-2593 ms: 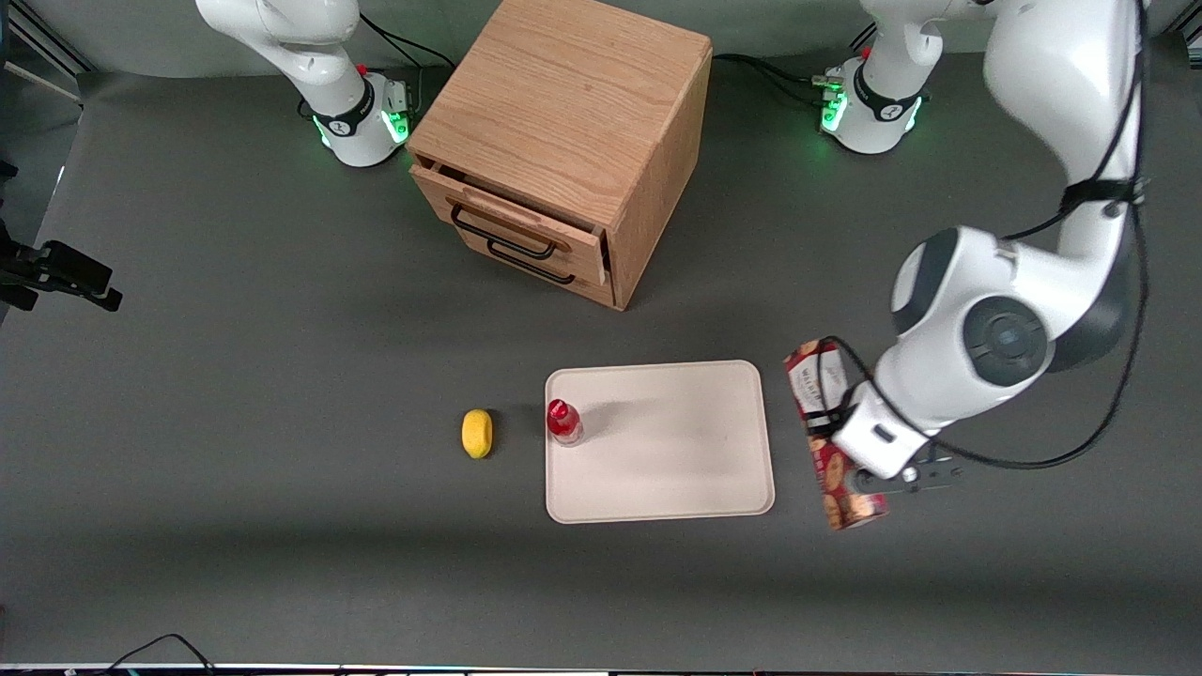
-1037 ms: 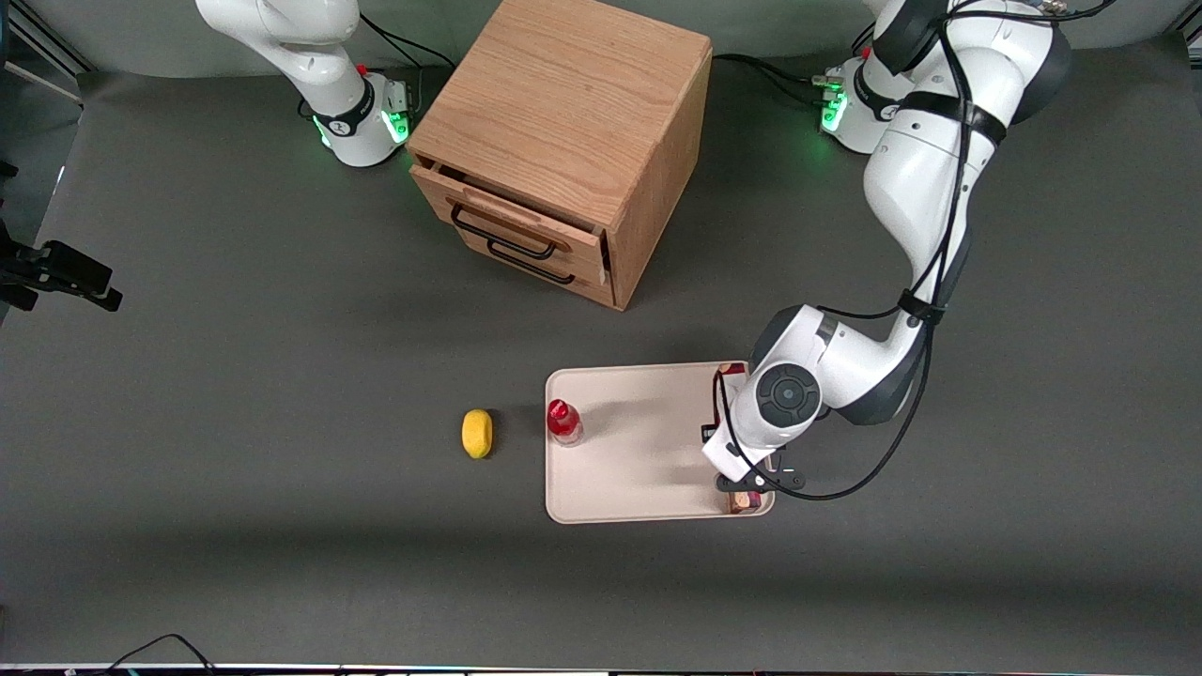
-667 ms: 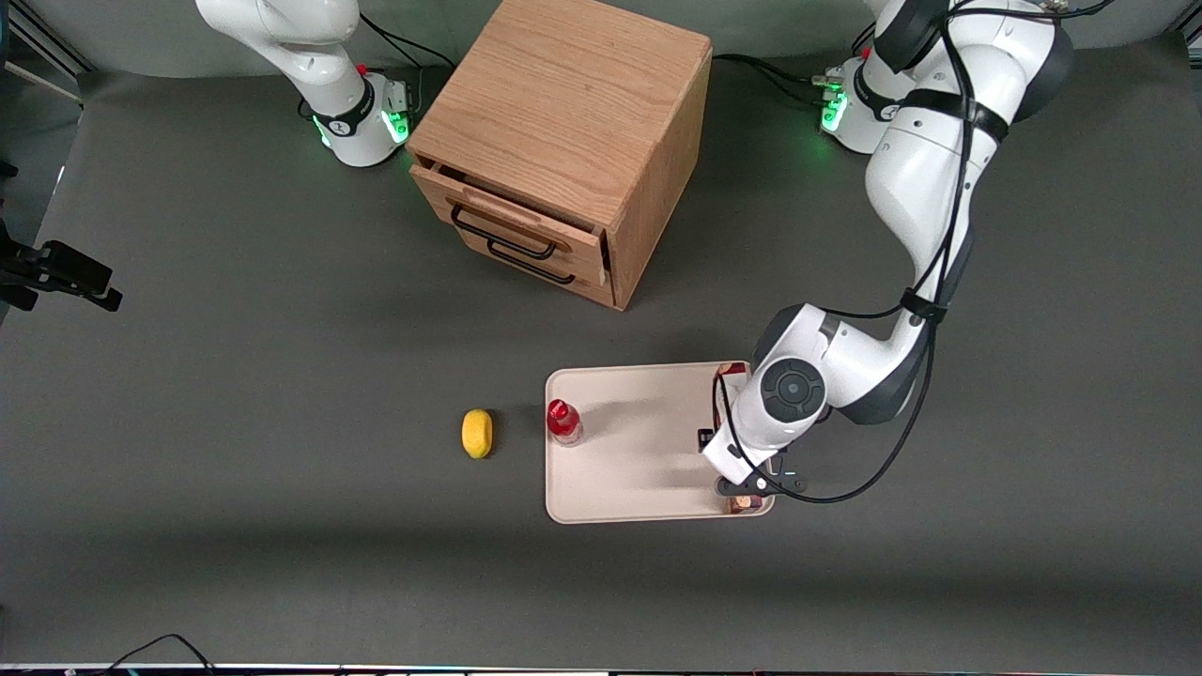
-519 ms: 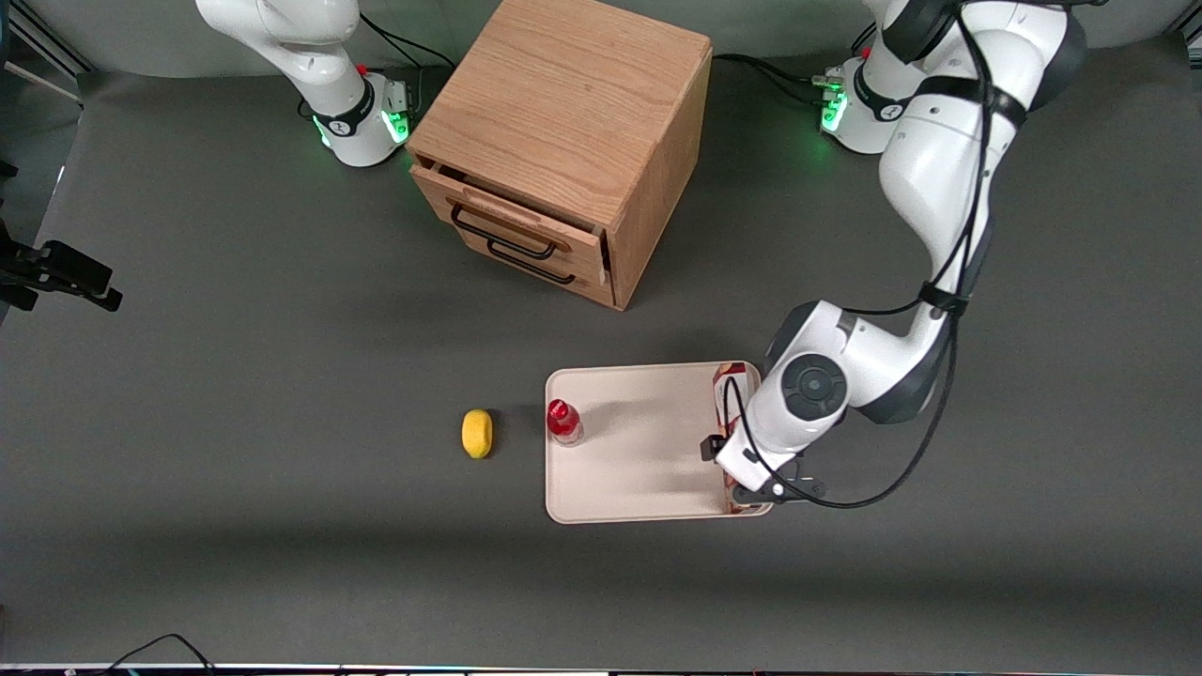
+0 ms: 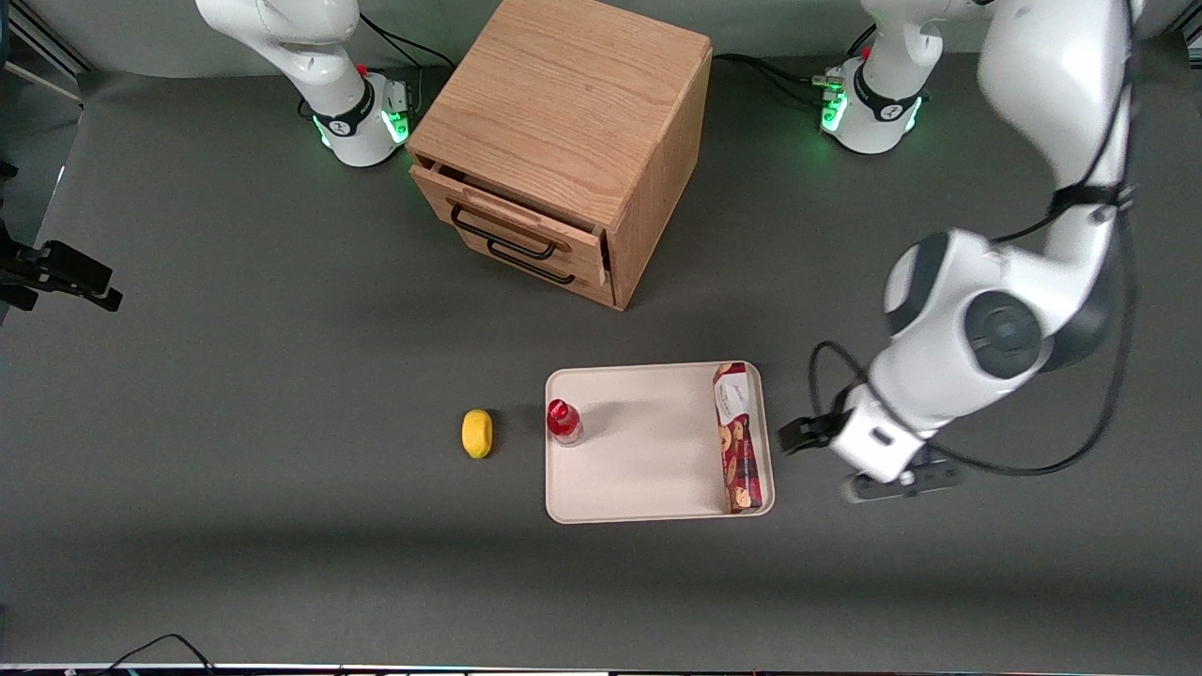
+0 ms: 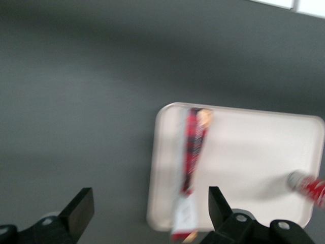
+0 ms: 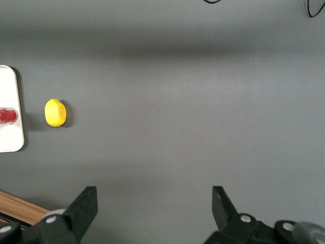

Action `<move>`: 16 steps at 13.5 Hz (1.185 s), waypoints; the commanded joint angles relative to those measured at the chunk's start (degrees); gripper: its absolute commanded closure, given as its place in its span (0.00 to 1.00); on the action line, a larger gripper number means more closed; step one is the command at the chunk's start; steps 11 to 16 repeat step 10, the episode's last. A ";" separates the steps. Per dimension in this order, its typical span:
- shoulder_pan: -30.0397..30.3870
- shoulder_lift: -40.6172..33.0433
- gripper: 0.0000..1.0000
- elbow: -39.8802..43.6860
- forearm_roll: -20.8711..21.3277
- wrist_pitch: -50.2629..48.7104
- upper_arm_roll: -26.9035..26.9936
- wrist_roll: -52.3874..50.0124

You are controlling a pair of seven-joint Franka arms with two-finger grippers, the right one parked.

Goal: Place red cookie box on tray
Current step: 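Raise the left gripper and withdraw it from the tray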

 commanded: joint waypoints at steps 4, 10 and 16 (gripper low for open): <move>10.73 -22.32 0.00 -17.12 -1.12 -8.22 -0.22 12.08; 14.87 -30.18 0.00 -19.43 -1.12 -13.67 0.30 17.71; 14.87 -30.18 0.00 -19.43 -1.12 -13.67 0.30 17.71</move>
